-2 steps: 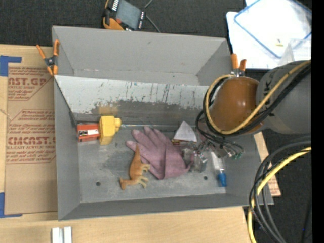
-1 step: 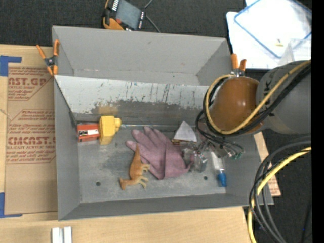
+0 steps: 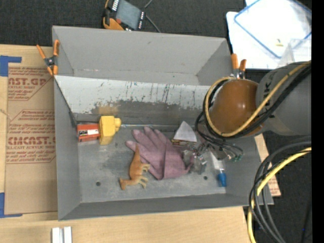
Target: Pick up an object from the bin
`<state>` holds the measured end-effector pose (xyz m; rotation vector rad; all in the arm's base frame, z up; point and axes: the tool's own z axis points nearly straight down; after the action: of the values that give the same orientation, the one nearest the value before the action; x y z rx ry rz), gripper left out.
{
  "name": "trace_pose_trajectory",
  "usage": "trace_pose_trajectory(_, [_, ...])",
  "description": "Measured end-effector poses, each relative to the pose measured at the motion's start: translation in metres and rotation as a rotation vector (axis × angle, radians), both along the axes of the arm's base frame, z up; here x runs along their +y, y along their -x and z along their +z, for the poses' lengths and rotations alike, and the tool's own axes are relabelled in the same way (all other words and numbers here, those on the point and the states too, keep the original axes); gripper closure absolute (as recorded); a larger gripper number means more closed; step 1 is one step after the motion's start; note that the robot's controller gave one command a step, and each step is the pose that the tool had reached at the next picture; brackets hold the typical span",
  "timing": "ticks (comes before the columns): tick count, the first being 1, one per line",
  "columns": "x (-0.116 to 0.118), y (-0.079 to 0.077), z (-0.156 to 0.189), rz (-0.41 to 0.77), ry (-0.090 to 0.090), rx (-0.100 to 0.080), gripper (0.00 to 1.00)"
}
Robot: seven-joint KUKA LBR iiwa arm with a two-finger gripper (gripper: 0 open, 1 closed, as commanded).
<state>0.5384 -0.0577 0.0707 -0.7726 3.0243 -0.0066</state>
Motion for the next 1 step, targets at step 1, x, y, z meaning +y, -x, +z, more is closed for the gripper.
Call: trace_pose_trajectory(1, [0.0215,0.0077,-0.0004,0.243,0.006,-0.002,1.0])
